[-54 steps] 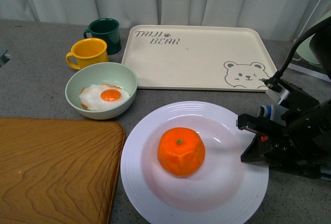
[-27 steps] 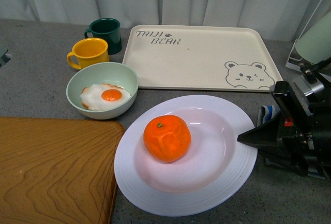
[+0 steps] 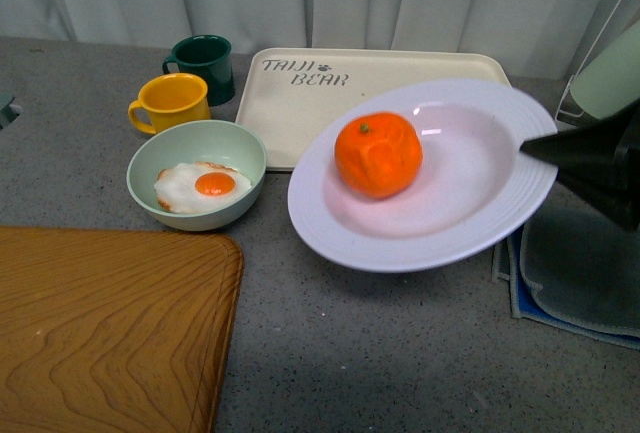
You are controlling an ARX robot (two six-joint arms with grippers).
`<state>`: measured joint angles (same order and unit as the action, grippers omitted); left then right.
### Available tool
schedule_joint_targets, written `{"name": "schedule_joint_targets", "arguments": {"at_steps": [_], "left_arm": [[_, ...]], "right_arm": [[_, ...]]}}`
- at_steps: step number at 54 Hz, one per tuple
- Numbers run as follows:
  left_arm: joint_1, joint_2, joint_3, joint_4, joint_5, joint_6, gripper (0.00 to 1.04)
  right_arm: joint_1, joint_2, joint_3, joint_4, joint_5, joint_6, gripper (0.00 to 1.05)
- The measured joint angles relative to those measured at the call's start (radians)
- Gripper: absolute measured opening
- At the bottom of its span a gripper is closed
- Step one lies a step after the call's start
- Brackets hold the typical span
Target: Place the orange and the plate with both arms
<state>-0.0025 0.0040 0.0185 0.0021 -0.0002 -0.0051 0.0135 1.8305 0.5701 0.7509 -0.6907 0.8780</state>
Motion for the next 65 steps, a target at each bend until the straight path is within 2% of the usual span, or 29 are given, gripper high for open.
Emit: {"name": "schedule_joint_targets", "arguments": {"at_steps": [24,42,51,55,58,61,65], "left_arm": [[0.0,0.0,0.0,0.0,0.0,0.0,0.98],[0.0,0.0,0.0,0.0,0.0,0.0,0.98],[0.0,0.0,0.0,0.0,0.0,0.0,0.98],[0.0,0.0,0.0,0.0,0.0,0.0,0.98],[0.0,0.0,0.0,0.0,0.0,0.0,0.98],[0.0,0.0,0.0,0.0,0.0,0.0,0.98],[0.0,0.0,0.0,0.0,0.0,0.0,0.98]], "right_arm": [[0.02,0.294,0.396,-0.043,0.04,0.059,0.01],[0.079,0.552,0.769,-0.213,0.088,0.064,0.01],[0.085,0.569,0.804,-0.299,0.095,-0.006,0.01],[0.085,0.561,0.793,-0.317,0.123,-0.07,0.1],[0.085,0.547,0.754,-0.317,0.145,-0.142,0.2],[0.085,0.516,0.698,-0.377,0.225,-0.286,0.33],[0.077,0.47,0.624,-0.359,0.249,-0.427,0.47]]}}
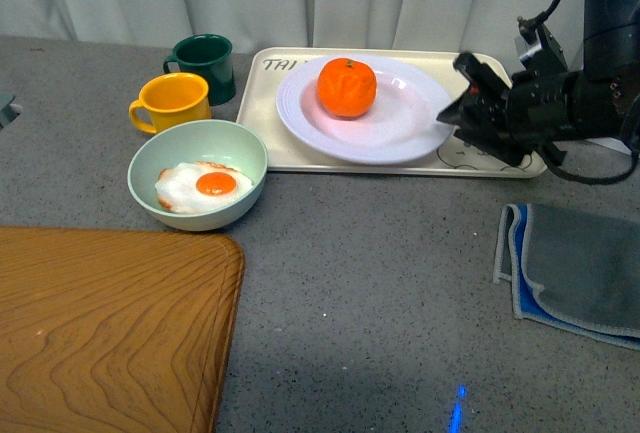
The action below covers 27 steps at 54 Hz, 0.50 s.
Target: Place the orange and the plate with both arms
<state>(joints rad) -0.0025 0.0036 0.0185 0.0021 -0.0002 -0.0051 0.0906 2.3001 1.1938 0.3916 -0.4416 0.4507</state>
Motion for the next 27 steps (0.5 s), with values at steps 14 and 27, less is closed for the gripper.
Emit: {"name": "schedule_joint_targets", "arguments": {"at_steps": [14,27], "left_arm": [[0.0,0.0,0.0,0.0,-0.001,0.0,0.98],[0.0,0.0,0.0,0.0,0.0,0.0,0.98]], "right_arm": [[-0.027,-0.217,-0.273,0.313,0.204,-0.265,0.69],[-0.031,-0.735,-0.834,0.783,0.509,-0.429,0.24]]}}
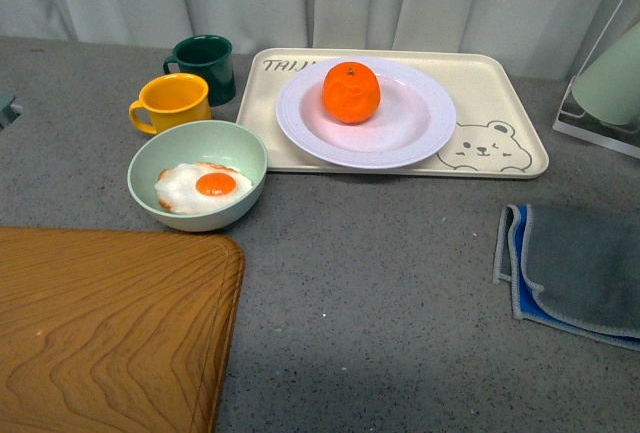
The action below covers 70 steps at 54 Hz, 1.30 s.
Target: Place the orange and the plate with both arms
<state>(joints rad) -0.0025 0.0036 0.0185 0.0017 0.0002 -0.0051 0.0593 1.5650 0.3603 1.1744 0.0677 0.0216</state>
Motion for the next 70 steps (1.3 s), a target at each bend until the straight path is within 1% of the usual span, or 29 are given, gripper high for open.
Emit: {"name": "schedule_joint_targets", "arguments": {"at_steps": [1,2,4,5,7,8,11,18,36,41,60,70], "left_arm": [[0.0,0.0,0.0,0.0,0.0,0.0,0.98],[0.0,0.0,0.0,0.0,0.0,0.0,0.98],[0.0,0.0,0.0,0.0,0.0,0.0,0.98],[0.0,0.0,0.0,0.0,0.0,0.0,0.98],[0.0,0.0,0.0,0.0,0.0,0.0,0.98],[0.0,0.0,0.0,0.0,0.0,0.0,0.98],[0.0,0.0,0.0,0.0,0.0,0.0,0.98],[0.0,0.0,0.0,0.0,0.0,0.0,0.98],[0.0,0.0,0.0,0.0,0.0,0.0,0.98],[0.0,0.0,0.0,0.0,0.0,0.0,0.98],[0.0,0.0,0.0,0.0,0.0,0.0,0.98],[0.0,0.0,0.0,0.0,0.0,0.0,0.98]], "right_arm": [[0.003,-0.075,-0.053,-0.017,0.003,-0.003,0.19],[0.005,-0.099,-0.071,-0.024,0.003,-0.004,0.17],[0.008,-0.194,-0.139,-0.061,0.004,-0.008,0.1],[0.008,-0.217,-0.155,-0.073,0.003,-0.01,0.08],[0.009,-0.305,-0.213,-0.122,0.002,-0.011,0.01],[0.009,-0.327,-0.226,-0.134,0.001,-0.017,0.01],[-0.024,-0.431,-0.275,-0.183,-0.056,-0.018,0.01],[-0.056,-0.566,-0.299,-0.249,-0.061,-0.018,0.01],[-0.057,-0.797,-0.342,-0.438,-0.066,-0.018,0.01],[-0.057,-0.886,-0.351,-0.517,-0.066,-0.018,0.01],[-0.057,-1.144,-0.355,-0.754,-0.066,-0.018,0.01],[-0.057,-1.244,-0.355,-0.85,-0.068,-0.018,0.01]]}}
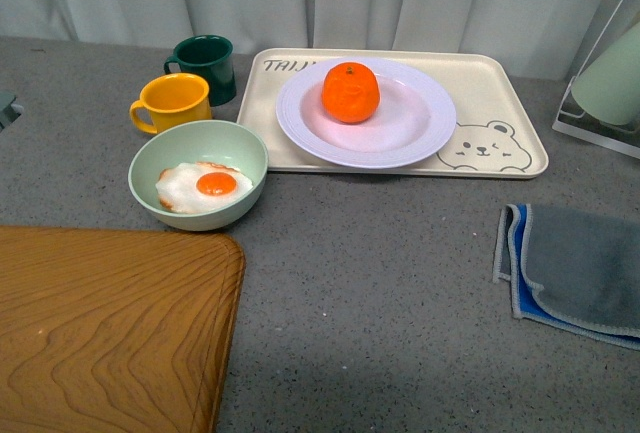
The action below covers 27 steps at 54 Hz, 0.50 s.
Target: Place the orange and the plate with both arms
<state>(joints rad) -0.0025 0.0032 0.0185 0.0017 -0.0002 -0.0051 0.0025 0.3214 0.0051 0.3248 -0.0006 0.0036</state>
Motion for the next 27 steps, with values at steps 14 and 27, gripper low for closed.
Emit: {"name": "schedule_joint_targets", "arguments": {"at_steps": [14,27], "left_arm": [[0.0,0.0,0.0,0.0,0.0,0.0,0.98],[0.0,0.0,0.0,0.0,0.0,0.0,0.98]], "right_arm": [[0.0,-0.079,0.0,-0.079,0.0,0.0,0.01],[0.0,-0.134,0.0,-0.134,0.0,0.0,0.01]]}}
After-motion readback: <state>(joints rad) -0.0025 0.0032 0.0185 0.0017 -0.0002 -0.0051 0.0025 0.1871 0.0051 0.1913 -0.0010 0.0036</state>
